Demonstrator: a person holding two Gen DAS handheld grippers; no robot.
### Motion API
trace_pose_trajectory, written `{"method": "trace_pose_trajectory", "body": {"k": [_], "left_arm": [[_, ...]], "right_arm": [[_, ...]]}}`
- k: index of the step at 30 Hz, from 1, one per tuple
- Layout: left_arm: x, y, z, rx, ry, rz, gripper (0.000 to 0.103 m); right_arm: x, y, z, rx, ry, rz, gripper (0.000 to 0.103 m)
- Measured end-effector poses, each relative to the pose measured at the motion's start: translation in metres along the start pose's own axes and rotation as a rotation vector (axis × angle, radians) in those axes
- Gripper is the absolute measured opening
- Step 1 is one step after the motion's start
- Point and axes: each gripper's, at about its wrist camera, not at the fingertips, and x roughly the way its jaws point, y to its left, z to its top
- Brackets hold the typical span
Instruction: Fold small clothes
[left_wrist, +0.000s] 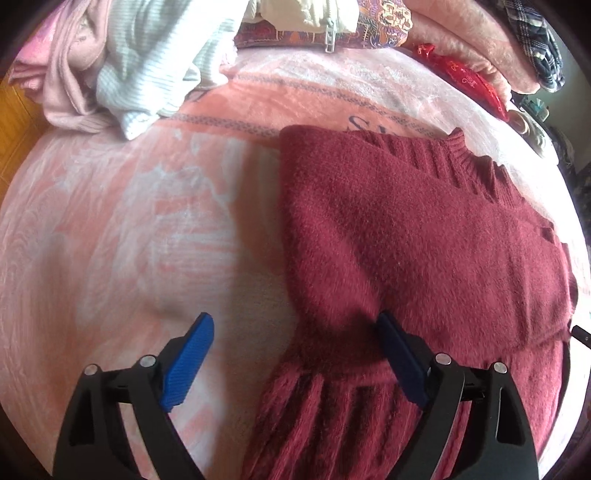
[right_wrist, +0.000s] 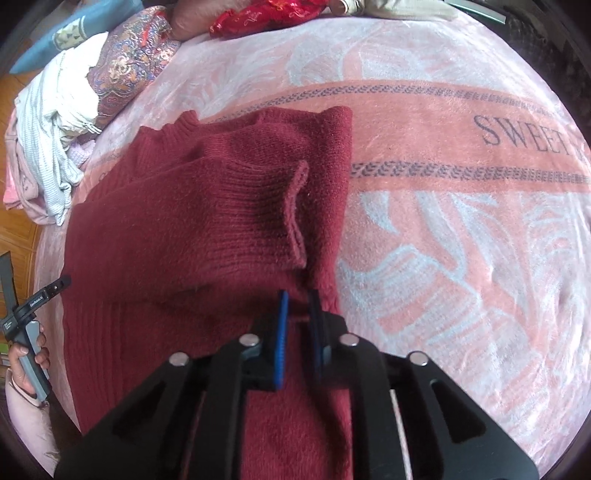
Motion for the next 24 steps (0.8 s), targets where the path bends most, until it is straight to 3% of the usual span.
{"method": "trace_pose_trajectory", "body": {"k": [5,10,13,17,24], "left_arm": [[-0.046,0.014,-0.064,0.158,-0.028,0.063,0.090],[-0.068,0.032,-0.135,0.207,0.019,0.062,0.090],[-0.073,0.036,-0.170,0.211,0.047,0.050,0.090],[-0.072,0.040,-0.205,0.200,0.081,0.066,0.090],[-0.071,0.048,-0.245,0.154,0.125,0.011,0.091]], "right_arm": [[-0.041,0.002,-0.076,-0.077,0.025,0.005,0.031],[-0.055,-0.003,-0.162,-0.112,0.109,0.004,0.035],[-0.059,-0.011,-0.205,-0.090,0.147,0.003,0.039],[-0.062,-0.015,-0.253,-0.069,0.193,0.020,0.051],[-0.067,-0.017,-0.295,-0.048,0.204,0.070,0.057]]}}
